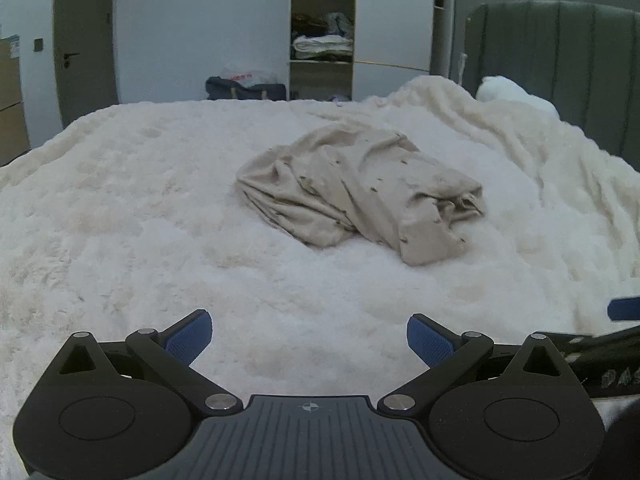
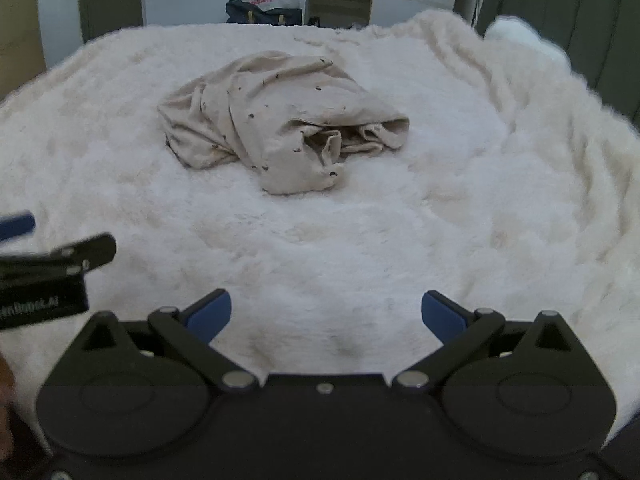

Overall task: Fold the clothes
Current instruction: 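Reach the left gripper to the beige shirt and pinch its fabric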

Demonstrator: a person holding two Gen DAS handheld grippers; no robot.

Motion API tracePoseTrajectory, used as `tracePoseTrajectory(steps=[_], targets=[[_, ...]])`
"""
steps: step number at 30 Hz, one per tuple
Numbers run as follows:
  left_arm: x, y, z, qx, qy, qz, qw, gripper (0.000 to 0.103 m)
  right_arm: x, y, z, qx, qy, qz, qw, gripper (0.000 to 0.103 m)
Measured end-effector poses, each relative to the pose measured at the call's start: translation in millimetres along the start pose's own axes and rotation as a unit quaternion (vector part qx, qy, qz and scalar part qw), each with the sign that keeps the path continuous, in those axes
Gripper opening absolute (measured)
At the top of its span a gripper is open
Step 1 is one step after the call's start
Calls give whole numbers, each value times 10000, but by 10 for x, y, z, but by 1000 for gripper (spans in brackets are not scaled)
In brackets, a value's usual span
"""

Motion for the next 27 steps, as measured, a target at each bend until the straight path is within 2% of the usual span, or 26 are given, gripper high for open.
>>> tracePoseTrajectory(steps=[2, 4, 6, 8, 10, 12, 14, 15, 17, 19, 22, 23, 25, 27], targets=[[24, -50, -53, 71, -55, -4, 10000, 103, -90, -63, -28, -130, -161, -220, 9995, 103], [36, -149, -109, -11, -126, -16, 9999, 103, -196, -111, -55, -586, -290, -422, 9970, 103], [-1, -277, -240, -74, -84, -67, 9999, 103, -277, -106, -88, -1006, -310, -576, 9928, 103], [-85, -392, -421, -88, 0, -231, 9997, 103, -319, -92, -108, -1192, -403, -667, 9898, 103], [-195, -506, -636, -85, 122, -462, 9988, 103, -374, -69, -133, -1418, -741, -757, 9842, 103], [-284, -571, -825, 2, 208, -580, 9981, 103, -405, -70, -173, -1365, -935, -814, 9829, 103], [-413, -693, -1189, 233, 589, -667, 9958, 101, -437, -91, -216, -1170, -1016, -888, 9839, 103], [-457, -737, -1308, 265, 621, -697, 9953, 101, -462, -108, -227, -1099, -1066, -943, 9837, 103], [-536, -803, -1484, 280, 655, -767, 9945, 101, -499, -107, -178, -1274, -1096, -1014, 9805, 103], [-676, -940, -1723, 142, 680, -987, 9927, 101, -593, -102, -47, -1707, -1159, -1116, 9721, 103], [-819, -1085, -2045, 40, 426, -1045, 9936, 101, -660, -106, 25, -1886, -1206, -1164, 9676, 102], [-866, -1129, -2192, 146, 320, -979, 9946, 101, -685, -109, 26, -1878, -1244, -1204, 9668, 102], [-913, -1162, -2358, 344, 338, -847, 9952, 100, -745, -117, 17, -1830, -1354, -1325, 9647, 102], [-972, -1168, -2460, 472, 285, -883, 9946, 90, -785, -122, 11, -1812, -1433, -1445, 9622, 102]])
Point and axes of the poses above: each gripper's, at about its wrist camera, not at the fingertips, and z roughly against the way its jaws point, x to its left, y to its underside, the point moved 2 cm from there along -z, roughly the way its jaws point, and after that the axes turned 2 degrees about -x, right-handed, at the moved point
